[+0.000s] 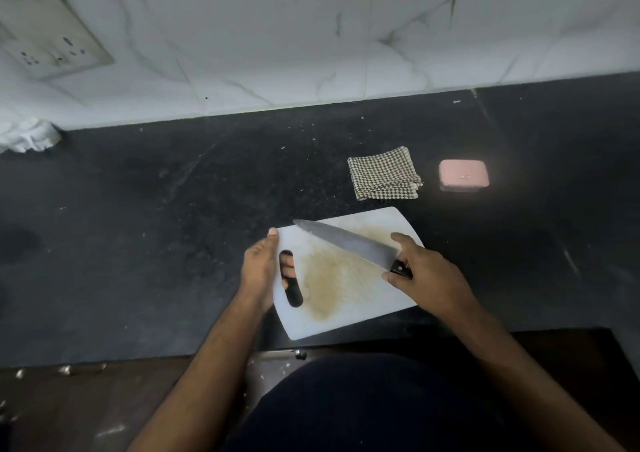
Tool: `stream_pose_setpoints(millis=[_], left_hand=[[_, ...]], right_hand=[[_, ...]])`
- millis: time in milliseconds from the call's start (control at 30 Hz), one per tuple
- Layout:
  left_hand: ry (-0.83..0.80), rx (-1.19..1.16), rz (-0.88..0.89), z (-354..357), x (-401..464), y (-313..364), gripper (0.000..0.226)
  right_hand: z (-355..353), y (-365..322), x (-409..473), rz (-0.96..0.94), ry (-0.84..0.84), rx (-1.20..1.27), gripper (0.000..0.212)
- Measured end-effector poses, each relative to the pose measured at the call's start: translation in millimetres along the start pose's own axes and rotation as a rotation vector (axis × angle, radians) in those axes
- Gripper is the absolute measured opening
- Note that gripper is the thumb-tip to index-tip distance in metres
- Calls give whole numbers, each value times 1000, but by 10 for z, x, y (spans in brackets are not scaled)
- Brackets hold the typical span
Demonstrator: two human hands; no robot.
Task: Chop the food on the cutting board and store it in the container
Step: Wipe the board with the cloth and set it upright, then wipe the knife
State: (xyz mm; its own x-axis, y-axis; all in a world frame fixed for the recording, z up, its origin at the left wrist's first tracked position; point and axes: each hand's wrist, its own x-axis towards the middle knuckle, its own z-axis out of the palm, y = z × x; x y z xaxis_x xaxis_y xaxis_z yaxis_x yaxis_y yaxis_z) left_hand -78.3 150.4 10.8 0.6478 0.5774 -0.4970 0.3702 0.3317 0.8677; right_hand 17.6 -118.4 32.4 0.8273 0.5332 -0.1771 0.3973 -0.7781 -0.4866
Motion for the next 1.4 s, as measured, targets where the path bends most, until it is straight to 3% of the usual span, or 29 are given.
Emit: stream_pose_setpoints(millis=[233,500,567,700,800,1033,1267,1400], left_hand=[[-202,165,64,326,246,62,51],[-40,193,94,726,147,-78,46],[37,322,131,747,87,-78,47],[163,917,247,784,-16,4,52],[261,1065,336,806,-32,49,48],[94,1006,539,974,-63,103,42],[47,775,592,1324,79,319,22],[16,565,521,1648,251,466,17]], right_hand=[[41,142,-24,59,91,66,59],[-132,584,120,25,86,79,58],[-162,651,147,1,63,62,59],[-209,749,186,-61,55,17,57],[-204,785,197,-66,61,29,57],[-276,769,200,-48,101,68,61],[-463,860,263,5,165,29,62],[-671,1032,338,42,239,69,61]])
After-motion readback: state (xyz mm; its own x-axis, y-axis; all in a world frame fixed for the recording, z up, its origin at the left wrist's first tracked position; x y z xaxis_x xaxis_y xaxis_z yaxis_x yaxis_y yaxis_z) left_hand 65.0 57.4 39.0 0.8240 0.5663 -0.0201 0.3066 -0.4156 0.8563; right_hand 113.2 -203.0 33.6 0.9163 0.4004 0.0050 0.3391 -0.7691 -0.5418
